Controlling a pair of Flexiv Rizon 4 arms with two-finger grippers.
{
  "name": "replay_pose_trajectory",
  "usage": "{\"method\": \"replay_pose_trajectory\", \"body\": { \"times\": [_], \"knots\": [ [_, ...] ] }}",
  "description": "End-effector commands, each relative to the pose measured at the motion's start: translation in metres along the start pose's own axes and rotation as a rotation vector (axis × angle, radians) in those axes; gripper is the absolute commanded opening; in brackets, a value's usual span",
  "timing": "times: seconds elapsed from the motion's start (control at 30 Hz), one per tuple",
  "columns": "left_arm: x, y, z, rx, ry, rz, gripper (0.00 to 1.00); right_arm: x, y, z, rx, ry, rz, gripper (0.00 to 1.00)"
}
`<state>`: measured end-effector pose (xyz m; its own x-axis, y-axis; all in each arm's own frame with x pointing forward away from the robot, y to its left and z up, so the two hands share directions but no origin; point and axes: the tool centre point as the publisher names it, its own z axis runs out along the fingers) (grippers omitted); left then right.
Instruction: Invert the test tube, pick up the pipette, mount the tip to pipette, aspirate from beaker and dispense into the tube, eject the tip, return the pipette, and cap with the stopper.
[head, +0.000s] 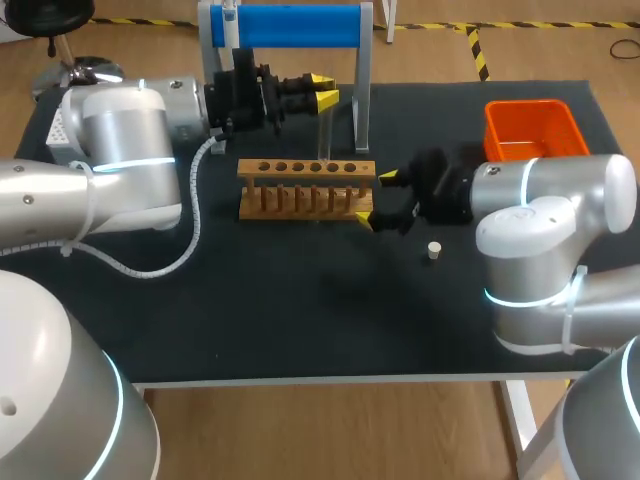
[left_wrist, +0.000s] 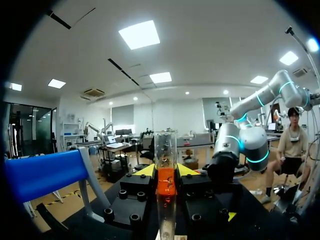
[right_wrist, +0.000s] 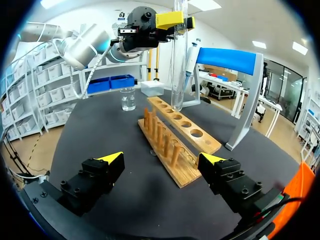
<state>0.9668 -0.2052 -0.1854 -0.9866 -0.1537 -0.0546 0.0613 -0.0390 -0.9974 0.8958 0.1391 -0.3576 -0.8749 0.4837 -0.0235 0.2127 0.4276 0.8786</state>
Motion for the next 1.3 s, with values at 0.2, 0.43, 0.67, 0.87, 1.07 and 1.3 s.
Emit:
{"method": "replay_pose_trajectory", "body": {
  "times": [0.2, 0.43, 0.67, 0.87, 1.07, 1.3],
  "knots": [
    [-0.007, 0.009, -0.001, -0.003, -0.008, -0.015, 0.0, 0.0, 0.0, -0.001, 0.002, 0.002, 0.0, 1.0],
    [-0.011, 0.015, -0.004, -0.003, -0.018, -0.024, 0.0, 0.0, 0.0, -0.001, 0.002, 0.002, 0.0, 1.0],
    [-0.015, 0.02, -0.004, -0.007, -0.024, -0.03, 0.0, 0.0, 0.0, -0.001, 0.002, 0.002, 0.0, 1.0],
    [-0.018, 0.025, -0.004, -0.011, -0.027, -0.038, 0.0, 0.0, 0.0, -0.001, 0.002, 0.002, 0.0, 1.0],
    [-0.019, 0.029, -0.005, -0.006, -0.029, -0.04, 0.0, 0.0, 0.0, -0.001, 0.002, 0.002, 0.0, 1.0],
    [-0.019, 0.034, -0.009, 0.027, -0.05, -0.062, 0.0, 0.0, 0.0, -0.001, 0.002, 0.002, 0.0, 1.0]
  ]
}}
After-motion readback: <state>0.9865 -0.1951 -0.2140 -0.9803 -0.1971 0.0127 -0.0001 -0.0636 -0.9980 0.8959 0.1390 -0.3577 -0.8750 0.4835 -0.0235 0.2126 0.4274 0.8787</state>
